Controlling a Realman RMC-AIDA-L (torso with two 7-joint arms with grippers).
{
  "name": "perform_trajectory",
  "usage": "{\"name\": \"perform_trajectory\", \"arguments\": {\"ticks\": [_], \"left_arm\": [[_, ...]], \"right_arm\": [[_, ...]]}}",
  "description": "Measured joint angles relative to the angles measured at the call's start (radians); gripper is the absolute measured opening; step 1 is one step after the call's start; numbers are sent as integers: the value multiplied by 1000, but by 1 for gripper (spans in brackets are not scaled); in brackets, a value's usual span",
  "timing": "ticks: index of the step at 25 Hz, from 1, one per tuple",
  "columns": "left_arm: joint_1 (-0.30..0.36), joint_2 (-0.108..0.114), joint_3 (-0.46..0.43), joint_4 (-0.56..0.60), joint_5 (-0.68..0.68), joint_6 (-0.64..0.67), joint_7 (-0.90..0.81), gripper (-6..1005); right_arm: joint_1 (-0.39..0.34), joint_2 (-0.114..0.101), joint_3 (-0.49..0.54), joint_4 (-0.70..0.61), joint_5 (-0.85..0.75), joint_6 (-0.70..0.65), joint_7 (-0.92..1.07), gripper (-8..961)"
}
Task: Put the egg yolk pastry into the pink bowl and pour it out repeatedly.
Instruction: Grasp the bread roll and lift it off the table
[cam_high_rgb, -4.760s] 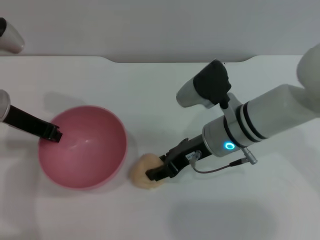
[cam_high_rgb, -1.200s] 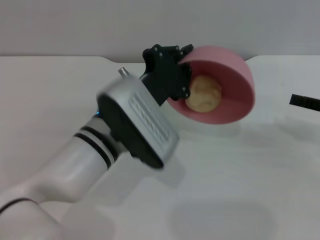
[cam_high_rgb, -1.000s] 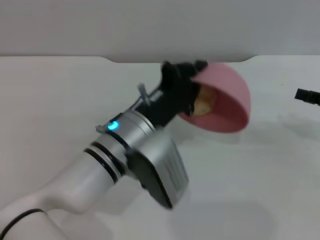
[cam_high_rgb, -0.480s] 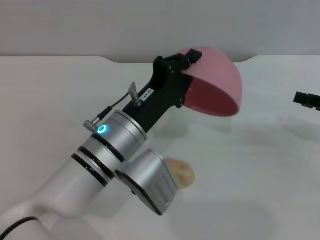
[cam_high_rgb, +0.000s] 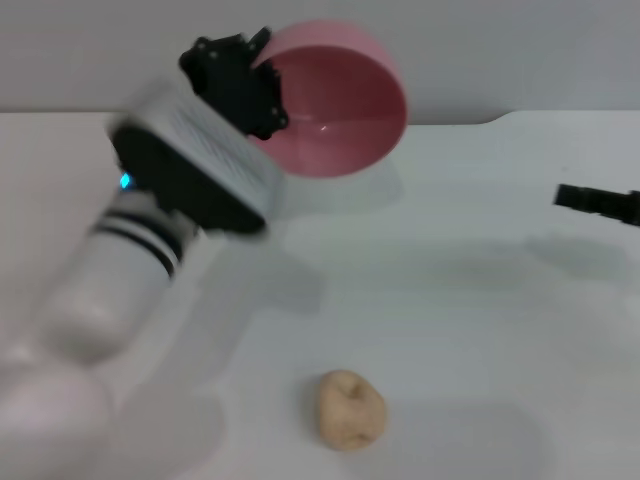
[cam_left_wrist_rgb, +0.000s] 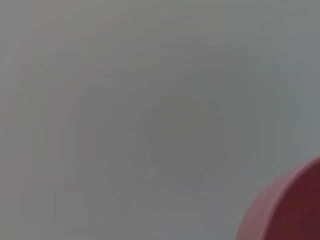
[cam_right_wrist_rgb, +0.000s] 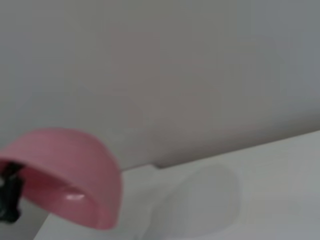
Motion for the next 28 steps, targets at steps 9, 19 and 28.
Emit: {"name": "perform_trajectory", "arguments": {"ticks": [9,19,28], "left_arm": [[-44,4,-556,156,-144,1080,-221,-1],[-299,16,-1012,-10,218,1776,-586,0],[-281,12,-1129,132,386,2074,-653,0]], "right_arm": [[90,-5,-219,36,-41,9,-5,480],[257,2,-439,115,-95,7,15,486],[370,9,-796,101,-95,6,75,491]]}}
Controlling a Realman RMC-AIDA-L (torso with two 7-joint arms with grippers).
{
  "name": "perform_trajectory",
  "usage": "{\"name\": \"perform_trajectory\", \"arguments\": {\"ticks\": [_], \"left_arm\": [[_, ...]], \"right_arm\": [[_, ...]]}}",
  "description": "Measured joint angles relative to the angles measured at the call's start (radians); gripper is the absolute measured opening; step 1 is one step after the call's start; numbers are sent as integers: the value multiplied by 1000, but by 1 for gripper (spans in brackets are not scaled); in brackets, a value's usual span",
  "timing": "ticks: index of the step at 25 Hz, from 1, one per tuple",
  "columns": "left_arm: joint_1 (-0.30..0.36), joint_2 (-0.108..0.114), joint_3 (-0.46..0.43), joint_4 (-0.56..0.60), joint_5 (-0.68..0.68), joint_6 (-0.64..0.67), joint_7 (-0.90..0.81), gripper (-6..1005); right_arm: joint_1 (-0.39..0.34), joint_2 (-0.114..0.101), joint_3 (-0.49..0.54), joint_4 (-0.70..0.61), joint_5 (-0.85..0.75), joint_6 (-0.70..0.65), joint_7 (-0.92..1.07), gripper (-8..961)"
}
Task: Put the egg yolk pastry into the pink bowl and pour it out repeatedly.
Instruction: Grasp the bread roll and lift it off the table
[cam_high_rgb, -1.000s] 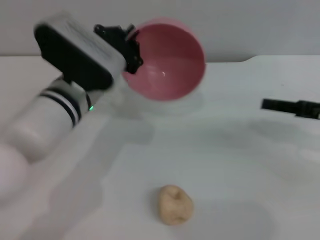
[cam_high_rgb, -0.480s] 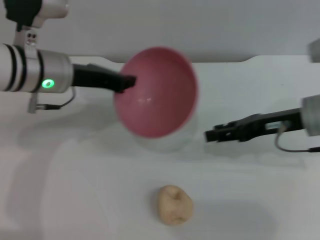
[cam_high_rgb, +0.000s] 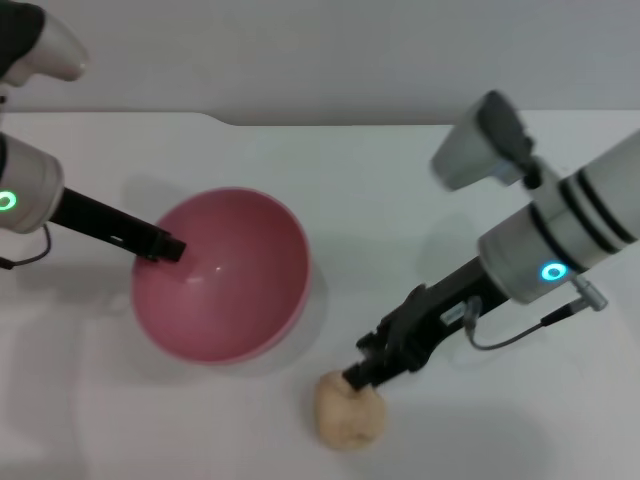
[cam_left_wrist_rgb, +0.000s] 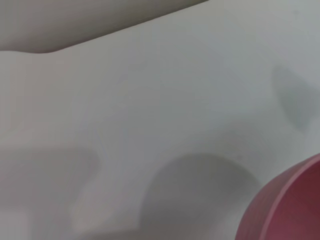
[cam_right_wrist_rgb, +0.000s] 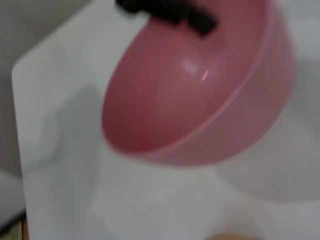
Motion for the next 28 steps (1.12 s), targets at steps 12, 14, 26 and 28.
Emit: {"name": "perform_trajectory", "arguments": {"ticks": [12,14,26,28], "left_arm": [[40,-4,-13,71,-2,25,-48,0],[40,-5,-10,65,-4,20,-60,0],[44,-6,-3,59,-6,5,-97,0],[44,-6,-1,59,-6,5,-98,-1]], "right_arm": [[104,6,-319,-39,-1,53,97,612],[109,7,-374,-34,-2,120,111,609],[113,16,-557,-61,13,190,145,604],[115,15,-576,-70,12,194,158,601]]}}
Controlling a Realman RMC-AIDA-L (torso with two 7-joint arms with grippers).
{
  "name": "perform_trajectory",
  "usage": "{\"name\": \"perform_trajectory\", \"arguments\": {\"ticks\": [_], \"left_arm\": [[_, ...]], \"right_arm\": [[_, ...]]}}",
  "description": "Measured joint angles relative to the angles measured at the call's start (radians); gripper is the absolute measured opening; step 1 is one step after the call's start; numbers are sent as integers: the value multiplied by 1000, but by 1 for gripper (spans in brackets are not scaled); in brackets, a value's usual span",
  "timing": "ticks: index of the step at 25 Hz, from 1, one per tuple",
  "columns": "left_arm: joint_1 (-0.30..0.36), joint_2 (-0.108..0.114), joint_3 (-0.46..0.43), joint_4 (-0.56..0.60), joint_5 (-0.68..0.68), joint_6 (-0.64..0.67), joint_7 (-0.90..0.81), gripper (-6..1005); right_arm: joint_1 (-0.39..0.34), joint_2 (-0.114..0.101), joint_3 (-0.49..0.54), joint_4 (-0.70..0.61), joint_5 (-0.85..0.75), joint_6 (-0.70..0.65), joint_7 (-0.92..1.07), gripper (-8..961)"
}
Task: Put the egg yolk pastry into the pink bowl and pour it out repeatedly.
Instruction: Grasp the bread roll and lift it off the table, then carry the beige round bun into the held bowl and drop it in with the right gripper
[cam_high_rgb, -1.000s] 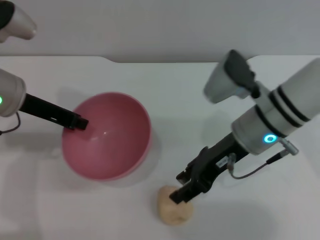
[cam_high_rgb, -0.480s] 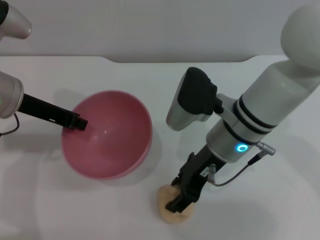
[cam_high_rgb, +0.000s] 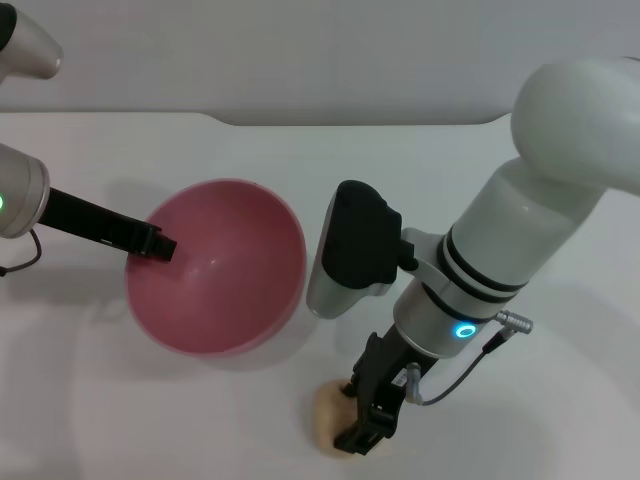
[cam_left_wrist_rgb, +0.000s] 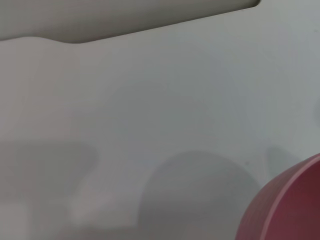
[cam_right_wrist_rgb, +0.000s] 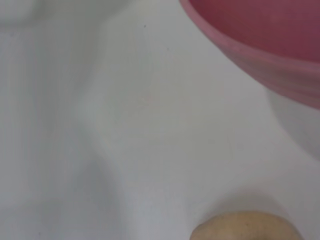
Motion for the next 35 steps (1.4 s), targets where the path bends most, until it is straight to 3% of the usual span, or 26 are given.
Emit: {"name": "perform_trajectory", "arguments": {"ticks": [3,8,13,14,22,28,32,35], "left_arm": [[-2,0,6,-3,0,0,-1,-1],[-8,0,7,-23,1,-3,-1,-1],[-11,1,17,-26,3,-11,-1,-1],[-11,1,18,-26,4,-12,-1,-1],[-20,2,32,-32,8,-20,-1,0],[-76,4,43,-146,40,-37,9,0],[-123,0,126,-215,41,-68,9,-1],[-163,-8,220,-244,30,-96,2,-1]], "right_arm": [[-1,-3,-1,-5,-4,-1,3,598],[-32,-6,68,-5,-5,5,4,498],[-142,-15,347,-38,-5,-27,-49,426],[-142,-15,347,-38,-5,-27,-49,420],[-278,-19,628,-115,-3,-128,-136,366],[-366,-16,828,-239,65,-249,-199,320],[-374,-20,915,-288,245,-367,-293,296],[-350,-22,900,-314,309,-418,-334,275]]}}
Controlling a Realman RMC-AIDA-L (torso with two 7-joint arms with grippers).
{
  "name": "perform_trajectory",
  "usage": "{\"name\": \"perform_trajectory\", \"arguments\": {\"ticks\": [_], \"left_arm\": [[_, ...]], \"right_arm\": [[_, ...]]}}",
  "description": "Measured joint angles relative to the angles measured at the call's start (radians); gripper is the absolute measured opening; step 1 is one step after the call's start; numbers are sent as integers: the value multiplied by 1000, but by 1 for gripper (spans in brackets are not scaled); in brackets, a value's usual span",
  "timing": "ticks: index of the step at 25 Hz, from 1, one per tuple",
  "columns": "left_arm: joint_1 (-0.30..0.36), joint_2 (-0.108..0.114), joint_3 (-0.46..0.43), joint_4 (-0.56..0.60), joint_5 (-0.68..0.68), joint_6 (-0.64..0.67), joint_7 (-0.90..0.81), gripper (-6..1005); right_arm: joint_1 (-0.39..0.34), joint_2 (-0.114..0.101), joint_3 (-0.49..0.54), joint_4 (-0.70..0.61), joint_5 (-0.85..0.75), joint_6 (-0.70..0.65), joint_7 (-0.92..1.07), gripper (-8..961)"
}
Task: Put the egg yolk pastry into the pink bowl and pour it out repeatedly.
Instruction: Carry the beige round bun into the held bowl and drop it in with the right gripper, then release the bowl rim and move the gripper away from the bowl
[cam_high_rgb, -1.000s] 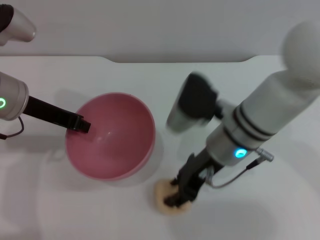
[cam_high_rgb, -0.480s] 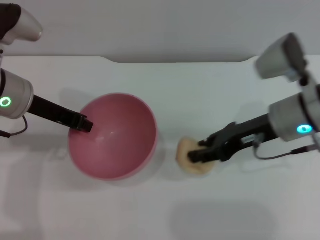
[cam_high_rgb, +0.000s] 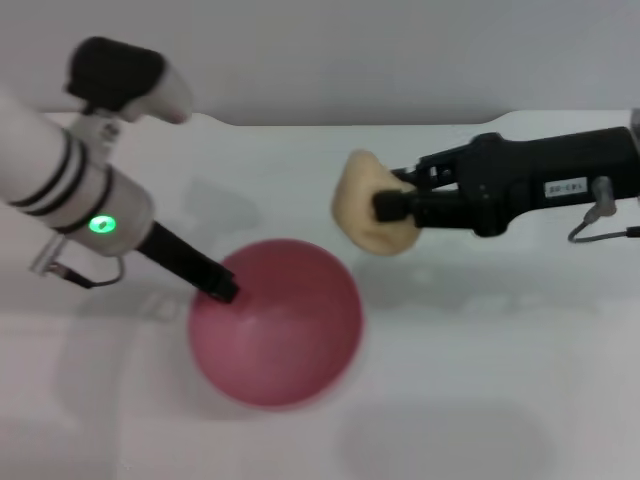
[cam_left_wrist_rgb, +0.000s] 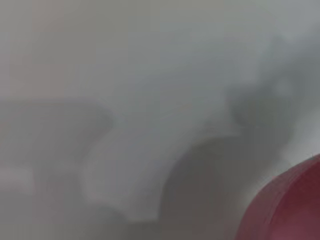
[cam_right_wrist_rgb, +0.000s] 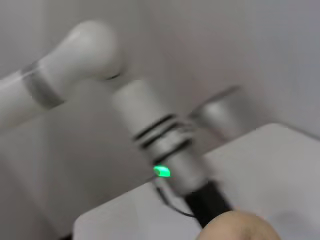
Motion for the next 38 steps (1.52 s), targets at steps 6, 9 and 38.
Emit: {"name": "perform_trajectory", "arguments": {"ticks": [6,9,38], "left_arm": [[-50,-4,123,-15,-91,-19,-1,-1],[-65,-4,148,-8,-109,-20,-1,0],[-69,-10,357,-21,-99,-136,-37,56]], "right_arm": [[93,6,-166,42,-85,34,-13,230],[137,7,-223,103,-164,93,38,206],[-65,9,88,-3,-32,104,112,445]]}}
